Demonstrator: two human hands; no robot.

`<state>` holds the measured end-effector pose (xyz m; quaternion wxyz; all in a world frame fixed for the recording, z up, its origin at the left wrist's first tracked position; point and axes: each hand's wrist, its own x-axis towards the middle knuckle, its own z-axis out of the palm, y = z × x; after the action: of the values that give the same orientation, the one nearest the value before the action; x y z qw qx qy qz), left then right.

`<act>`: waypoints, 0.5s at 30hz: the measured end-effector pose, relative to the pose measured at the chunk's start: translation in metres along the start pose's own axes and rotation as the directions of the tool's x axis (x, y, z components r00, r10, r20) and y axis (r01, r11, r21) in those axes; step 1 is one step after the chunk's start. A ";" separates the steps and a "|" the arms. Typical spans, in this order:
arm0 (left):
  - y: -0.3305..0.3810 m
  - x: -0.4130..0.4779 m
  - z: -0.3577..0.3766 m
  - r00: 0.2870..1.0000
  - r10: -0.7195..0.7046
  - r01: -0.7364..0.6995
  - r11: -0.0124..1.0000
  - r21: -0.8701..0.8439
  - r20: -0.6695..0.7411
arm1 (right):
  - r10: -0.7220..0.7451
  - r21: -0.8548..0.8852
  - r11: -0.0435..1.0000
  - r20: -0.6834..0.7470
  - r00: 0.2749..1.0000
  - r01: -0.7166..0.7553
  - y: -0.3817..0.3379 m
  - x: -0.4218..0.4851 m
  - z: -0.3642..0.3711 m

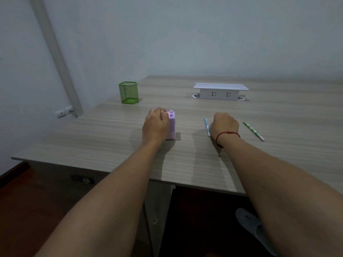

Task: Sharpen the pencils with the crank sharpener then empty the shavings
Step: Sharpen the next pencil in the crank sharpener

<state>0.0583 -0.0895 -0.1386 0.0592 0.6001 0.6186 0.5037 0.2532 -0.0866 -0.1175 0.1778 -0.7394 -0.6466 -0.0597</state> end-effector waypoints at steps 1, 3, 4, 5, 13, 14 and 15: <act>0.000 0.000 0.000 1.000 0.006 -0.006 1.000 0.003 -0.005 | -0.015 0.000 1.000 -0.006 1.000 0.015 -0.004 0.000 0.001; 0.001 0.000 0.001 1.000 0.009 -0.009 1.000 0.014 -0.009 | -0.024 0.005 1.000 0.017 1.000 0.024 -0.010 0.002 0.002; 0.000 0.000 0.001 1.000 0.011 -0.010 1.000 0.017 -0.012 | -0.016 0.010 1.000 0.040 0.999 0.016 -0.013 0.002 0.004; 0.001 0.000 0.001 1.000 0.012 -0.012 1.000 0.018 -0.014 | -0.004 0.019 1.000 0.059 0.998 0.003 -0.015 0.002 0.005; 0.000 0.002 0.000 1.000 -0.004 0.004 1.000 0.016 0.005 | -0.043 0.073 0.997 0.059 0.997 0.039 -0.039 -0.010 0.008; 0.000 0.003 -0.001 1.000 -0.003 0.003 1.000 0.013 0.013 | -0.068 0.080 0.995 0.056 0.996 0.063 -0.042 -0.012 0.008; 0.001 0.003 -0.001 1.000 -0.004 0.004 1.000 0.009 0.022 | -0.097 0.082 0.992 0.054 0.994 0.092 -0.043 -0.015 0.007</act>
<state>0.0571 -0.0878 -0.1358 0.0644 0.6047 0.6215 0.4939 0.2082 -0.0939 -0.1209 0.1855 -0.7017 -0.6876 -0.0209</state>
